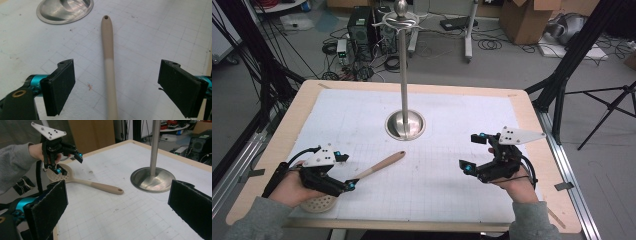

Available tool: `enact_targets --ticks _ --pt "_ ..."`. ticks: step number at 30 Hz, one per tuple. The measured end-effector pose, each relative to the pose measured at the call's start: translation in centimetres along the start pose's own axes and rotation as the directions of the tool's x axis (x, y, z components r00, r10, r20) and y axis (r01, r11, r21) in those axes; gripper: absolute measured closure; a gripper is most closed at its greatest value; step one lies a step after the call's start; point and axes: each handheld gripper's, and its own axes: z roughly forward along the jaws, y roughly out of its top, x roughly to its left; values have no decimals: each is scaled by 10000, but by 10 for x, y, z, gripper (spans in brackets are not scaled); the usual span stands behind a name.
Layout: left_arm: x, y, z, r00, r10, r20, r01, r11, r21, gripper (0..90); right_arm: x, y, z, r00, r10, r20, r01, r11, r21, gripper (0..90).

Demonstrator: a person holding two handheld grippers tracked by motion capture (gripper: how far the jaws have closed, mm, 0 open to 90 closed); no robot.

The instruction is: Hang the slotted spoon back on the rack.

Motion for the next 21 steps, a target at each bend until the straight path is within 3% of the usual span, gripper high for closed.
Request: enact_targets --ticks 4,15,21 --pt "0 -2 1 9998 -65 -196 67 9999 103 148 1 0 0 10000 -53 -12 52 9999 -94 12" --pt "0 -5 -2 9998 -78 -175 84 9995 318 152 -2 0 -1 10000 -34 86 34 10000 -40 12" --pt "1 -11 -1 9999 -119 -56 122 9982 583 219 -1 -1 0 10000 33 35 -33 10000 39 12"
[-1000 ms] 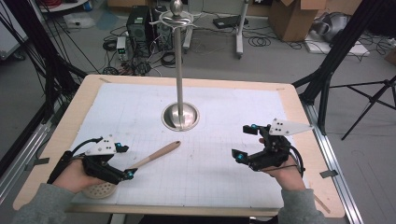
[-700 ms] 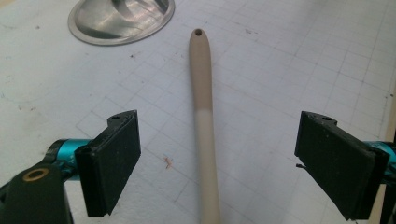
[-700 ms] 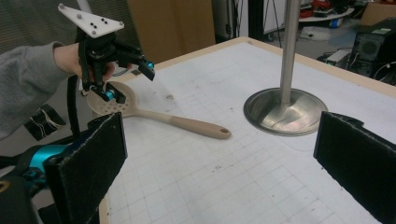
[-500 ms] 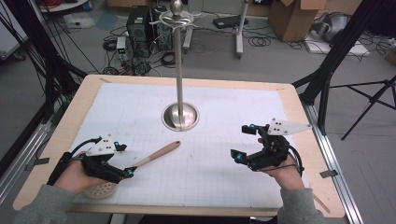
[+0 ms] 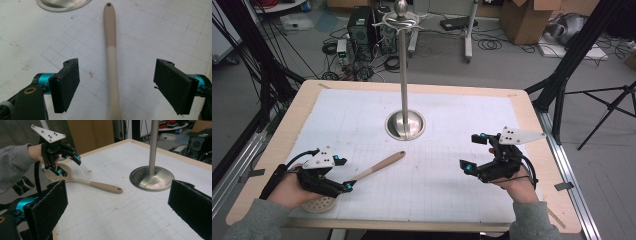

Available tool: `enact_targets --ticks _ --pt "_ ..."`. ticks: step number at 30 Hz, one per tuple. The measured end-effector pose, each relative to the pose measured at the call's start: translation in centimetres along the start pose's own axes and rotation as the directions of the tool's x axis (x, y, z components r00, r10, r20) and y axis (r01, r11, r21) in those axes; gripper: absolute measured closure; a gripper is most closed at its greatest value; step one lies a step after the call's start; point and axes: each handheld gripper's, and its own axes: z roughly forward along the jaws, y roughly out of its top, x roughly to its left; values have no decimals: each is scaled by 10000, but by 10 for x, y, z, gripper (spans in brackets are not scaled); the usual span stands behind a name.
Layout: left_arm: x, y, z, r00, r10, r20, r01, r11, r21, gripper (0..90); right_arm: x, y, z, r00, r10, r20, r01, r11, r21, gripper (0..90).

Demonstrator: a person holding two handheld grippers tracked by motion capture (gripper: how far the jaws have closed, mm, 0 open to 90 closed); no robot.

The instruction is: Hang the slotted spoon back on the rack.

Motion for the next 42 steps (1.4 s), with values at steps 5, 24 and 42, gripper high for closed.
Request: enact_targets --ticks 5,24,42 --pt "-2 1 3 9999 39 128 -43 9994 342 248 1 1 1 10000 -6 -31 6 10000 -11 13" --pt "1 0 21 10000 -3 -91 15 9919 1268 427 2 0 5 9999 -105 -87 106 9998 164 13" --pt "1 -2 31 9999 -136 -49 143 9799 1988 533 2 0 1 10000 20 27 -20 10000 27 13"
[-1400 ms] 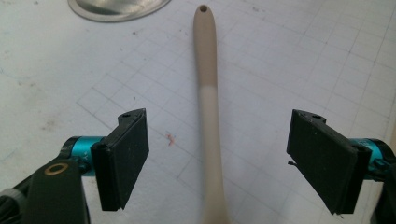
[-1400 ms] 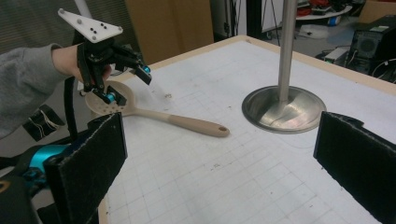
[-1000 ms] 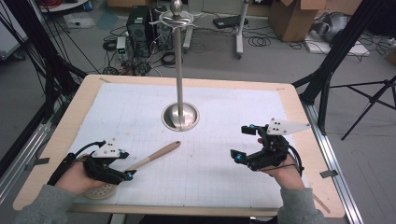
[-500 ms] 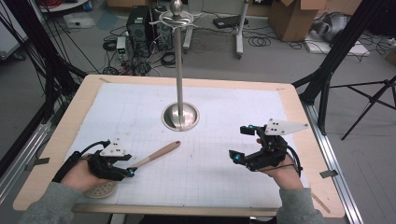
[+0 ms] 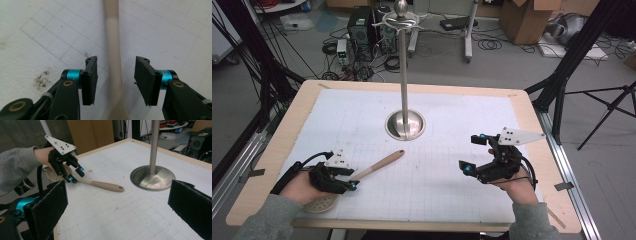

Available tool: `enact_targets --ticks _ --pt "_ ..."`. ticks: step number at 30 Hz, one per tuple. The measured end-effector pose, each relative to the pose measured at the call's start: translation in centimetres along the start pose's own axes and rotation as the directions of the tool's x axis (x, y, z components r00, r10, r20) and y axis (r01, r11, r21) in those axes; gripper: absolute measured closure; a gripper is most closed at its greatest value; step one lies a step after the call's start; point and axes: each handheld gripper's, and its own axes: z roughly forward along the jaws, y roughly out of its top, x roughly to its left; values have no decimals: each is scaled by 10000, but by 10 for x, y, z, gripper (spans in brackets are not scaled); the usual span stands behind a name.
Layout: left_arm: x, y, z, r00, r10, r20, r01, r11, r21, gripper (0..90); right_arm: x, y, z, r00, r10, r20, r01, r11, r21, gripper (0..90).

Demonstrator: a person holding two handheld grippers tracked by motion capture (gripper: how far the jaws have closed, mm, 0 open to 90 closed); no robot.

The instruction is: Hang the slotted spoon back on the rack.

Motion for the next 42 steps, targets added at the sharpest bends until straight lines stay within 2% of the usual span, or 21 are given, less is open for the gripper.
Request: enact_targets --ticks 10,12,16,21,29,31,35,38,42 --pt "1 0 5 9996 -270 -49 272 9990 366 584 1 0 1 10000 -24 -27 24 10000 37 12" --pt "0 0 6 9997 -212 -141 219 9985 507 579 1 0 1 10000 -28 -42 28 10000 70 12" --pt "0 1 6 9993 -344 -165 353 9976 587 579 0 0 1 10000 55 -62 -55 9999 113 12" --pt "0 1 6 9983 -571 -68 574 9967 572 626 0 0 2 10000 17 -81 -16 9999 100 12" --pt "6 -2 5 9936 -1128 -104 1131 9928 394 765 1 0 3 9999 -17 -120 20 9998 178 12" --pt "6 -2 5 9921 -1247 -113 1251 9915 358 772 1 0 3 9999 -59 -111 61 9999 153 12" --pt "3 -2 5 9937 -1077 -297 1087 9935 331 777 1 -1 4 9999 35 -107 -33 9997 243 12" --pt "3 -2 5 9935 -1093 -325 1103 9934 310 778 2 -1 6 9999 -9 -119 12 9996 287 12" --pt "4 -3 4 9913 -1296 -230 1301 9912 253 779 3 -1 7 9999 -36 -158 41 9995 320 12"
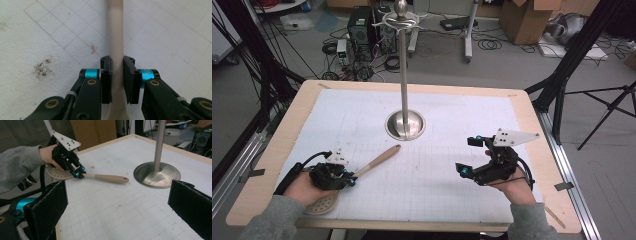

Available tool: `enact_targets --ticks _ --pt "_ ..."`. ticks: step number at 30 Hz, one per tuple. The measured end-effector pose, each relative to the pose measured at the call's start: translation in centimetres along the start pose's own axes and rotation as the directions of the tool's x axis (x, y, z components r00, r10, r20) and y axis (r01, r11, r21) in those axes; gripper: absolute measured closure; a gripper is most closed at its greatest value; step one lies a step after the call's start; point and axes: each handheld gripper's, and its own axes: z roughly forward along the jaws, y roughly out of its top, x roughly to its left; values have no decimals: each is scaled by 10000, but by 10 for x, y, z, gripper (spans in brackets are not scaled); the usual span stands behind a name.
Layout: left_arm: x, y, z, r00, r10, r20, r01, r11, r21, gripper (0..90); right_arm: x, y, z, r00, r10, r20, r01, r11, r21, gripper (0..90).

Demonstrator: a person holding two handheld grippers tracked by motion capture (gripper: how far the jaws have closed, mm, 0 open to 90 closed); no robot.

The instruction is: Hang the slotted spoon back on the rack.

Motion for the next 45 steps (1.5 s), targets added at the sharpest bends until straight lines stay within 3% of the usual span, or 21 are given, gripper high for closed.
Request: enact_targets --ticks 6,12,16,27,36,40,43,45 --pt "5 -1 -4 9998 -206 -51 205 9996 -177 780 -2 0 -2 10000 -10 36 10 10000 -95 12" --pt "8 -2 -19 9986 -496 207 512 9948 -885 779 -2 0 -2 10000 -12 29 12 10000 -84 12" --pt "9 -3 -24 9979 -596 233 619 9919 -1109 779 -2 0 -2 10000 -18 28 18 9999 -107 12" --pt "13 -4 -34 9985 -491 257 525 9863 -1566 779 -4 2 -8 9999 -101 62 104 9990 -436 12" --pt "16 -3 -47 9994 -261 238 306 9756 -2173 779 -5 1 -12 9999 -118 70 122 9986 -513 14" --pt "18 -3 -53 9985 -307 462 411 9690 -2436 780 -5 1 -13 9999 -52 118 58 9986 -519 14" --pt "20 -2 -57 9979 -144 625 289 9710 -2373 780 -5 1 -13 9999 -77 116 83 9986 -522 15" --pt "21 -1 -60 9972 -202 722 380 9662 -2548 780 -4 1 -13 9999 -85 87 90 9986 -524 15"
